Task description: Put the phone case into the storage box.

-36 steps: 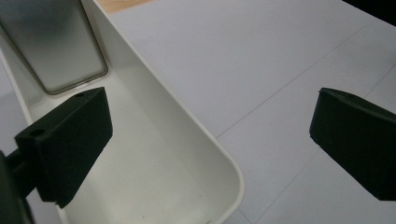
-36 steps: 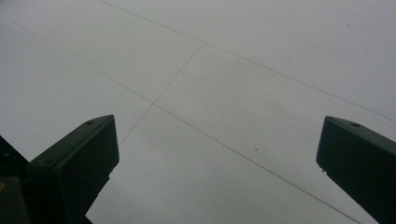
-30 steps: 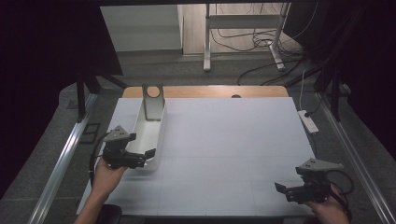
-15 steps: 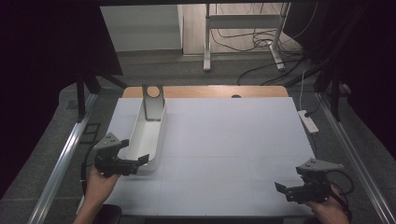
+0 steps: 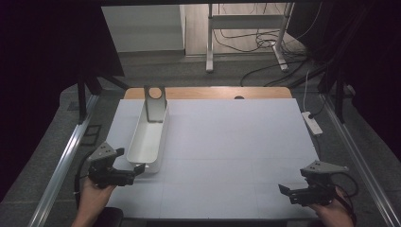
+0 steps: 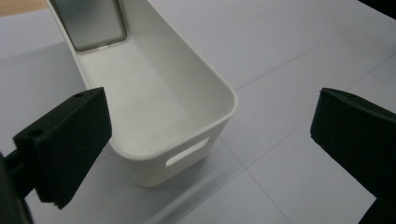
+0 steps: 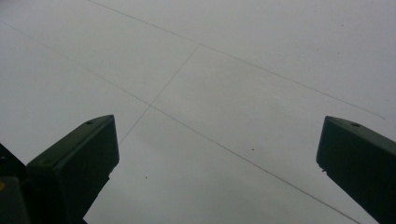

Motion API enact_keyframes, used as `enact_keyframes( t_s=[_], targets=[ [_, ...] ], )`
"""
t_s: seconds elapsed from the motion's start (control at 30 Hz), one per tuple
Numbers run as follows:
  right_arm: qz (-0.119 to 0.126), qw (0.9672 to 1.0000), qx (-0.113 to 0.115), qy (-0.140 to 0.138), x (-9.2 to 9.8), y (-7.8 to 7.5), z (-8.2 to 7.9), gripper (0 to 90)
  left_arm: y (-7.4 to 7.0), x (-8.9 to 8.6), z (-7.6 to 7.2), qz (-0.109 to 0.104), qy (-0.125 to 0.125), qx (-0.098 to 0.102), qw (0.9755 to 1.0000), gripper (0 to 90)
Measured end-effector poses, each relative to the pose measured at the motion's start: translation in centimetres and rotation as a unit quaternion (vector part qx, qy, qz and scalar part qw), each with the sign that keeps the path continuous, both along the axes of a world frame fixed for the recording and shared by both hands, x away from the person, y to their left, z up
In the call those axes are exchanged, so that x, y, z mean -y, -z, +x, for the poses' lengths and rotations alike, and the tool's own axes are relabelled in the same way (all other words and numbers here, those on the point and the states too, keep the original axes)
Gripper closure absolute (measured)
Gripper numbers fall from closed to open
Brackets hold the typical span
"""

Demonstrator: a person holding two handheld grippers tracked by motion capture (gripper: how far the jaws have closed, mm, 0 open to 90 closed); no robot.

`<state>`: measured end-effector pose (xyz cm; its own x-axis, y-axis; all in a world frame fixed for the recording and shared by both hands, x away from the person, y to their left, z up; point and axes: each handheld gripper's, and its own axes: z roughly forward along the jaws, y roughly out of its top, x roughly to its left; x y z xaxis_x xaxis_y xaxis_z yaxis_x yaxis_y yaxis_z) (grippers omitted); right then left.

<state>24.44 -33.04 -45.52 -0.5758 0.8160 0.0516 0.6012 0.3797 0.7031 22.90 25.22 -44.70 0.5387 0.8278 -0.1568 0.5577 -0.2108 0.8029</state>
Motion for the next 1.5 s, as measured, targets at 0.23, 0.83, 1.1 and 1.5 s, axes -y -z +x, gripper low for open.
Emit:
enact_keyframes(
  t_s=[0.23, 0.83, 1.1, 1.5],
  targets=[
    [0.0, 1.0, 0.002, 0.001, 0.0, 0.0, 0.0, 0.0, 0.4, -0.5, -0.9, 0.005, -0.01, -0.002, 0.9999, 0.0],
    [0.0, 1.0, 0.002, 0.001, 0.0, 0.0, 0.0, 0.0, 1.3, -0.5, -3.1, 0.024, -0.027, -0.006, 0.9993, 0.0],
    [0.002, 1.0, 0.002, 0.002, 0.0, 0.0, 0.0, 0.0, 2.0, -0.4, -3.6, 0.038, -0.031, -0.012, 0.9987, 0.0],
    [-0.001, 1.0, 0.0, 0.001, -0.1, 0.0, 0.0, 0.2, 2.2, -0.1, -3.9, 0.074, -0.036, -0.022, 0.9964, 0.0]
  ],
)
